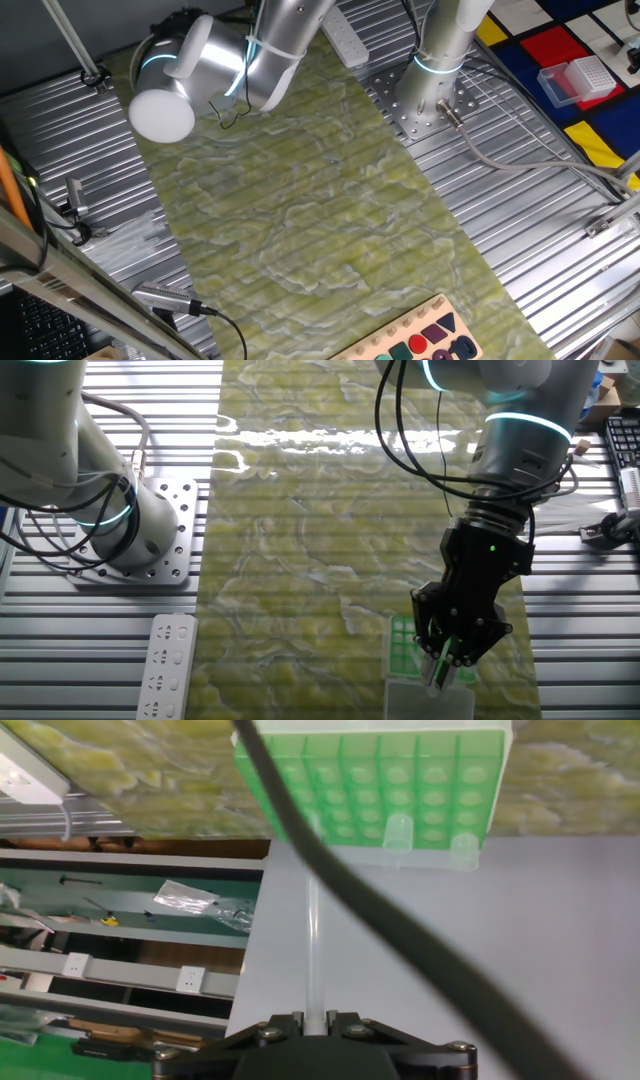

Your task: Insert a large pipette tip into the holder for large pipette tips

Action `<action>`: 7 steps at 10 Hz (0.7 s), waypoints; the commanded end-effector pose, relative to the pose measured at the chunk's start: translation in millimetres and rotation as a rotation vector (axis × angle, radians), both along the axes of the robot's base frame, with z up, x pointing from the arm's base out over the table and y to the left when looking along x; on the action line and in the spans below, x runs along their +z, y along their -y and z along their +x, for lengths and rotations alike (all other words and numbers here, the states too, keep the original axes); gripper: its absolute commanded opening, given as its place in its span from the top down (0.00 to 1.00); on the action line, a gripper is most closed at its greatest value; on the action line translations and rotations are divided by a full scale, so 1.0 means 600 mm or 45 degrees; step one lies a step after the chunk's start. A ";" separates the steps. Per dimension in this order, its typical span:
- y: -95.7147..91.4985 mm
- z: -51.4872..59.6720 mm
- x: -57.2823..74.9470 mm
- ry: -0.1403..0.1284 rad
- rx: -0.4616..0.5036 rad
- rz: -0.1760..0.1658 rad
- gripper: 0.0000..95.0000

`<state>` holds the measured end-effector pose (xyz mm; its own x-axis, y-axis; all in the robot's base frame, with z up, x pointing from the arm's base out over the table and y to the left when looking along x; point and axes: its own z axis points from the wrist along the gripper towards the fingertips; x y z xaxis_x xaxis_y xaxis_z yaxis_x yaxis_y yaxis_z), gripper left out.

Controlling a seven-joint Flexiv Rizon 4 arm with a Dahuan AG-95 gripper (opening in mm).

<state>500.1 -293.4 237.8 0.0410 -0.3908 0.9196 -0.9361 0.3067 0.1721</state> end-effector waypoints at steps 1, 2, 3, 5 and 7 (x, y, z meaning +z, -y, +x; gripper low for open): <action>-0.006 0.002 -0.002 0.000 -0.018 -0.006 1.00; -0.008 0.002 -0.003 -0.001 -0.025 -0.007 1.00; -0.010 0.002 -0.003 -0.002 -0.029 -0.010 1.00; -0.011 0.001 -0.001 0.004 -0.033 -0.009 1.00; -0.012 -0.002 0.008 0.023 -0.039 -0.016 1.00</action>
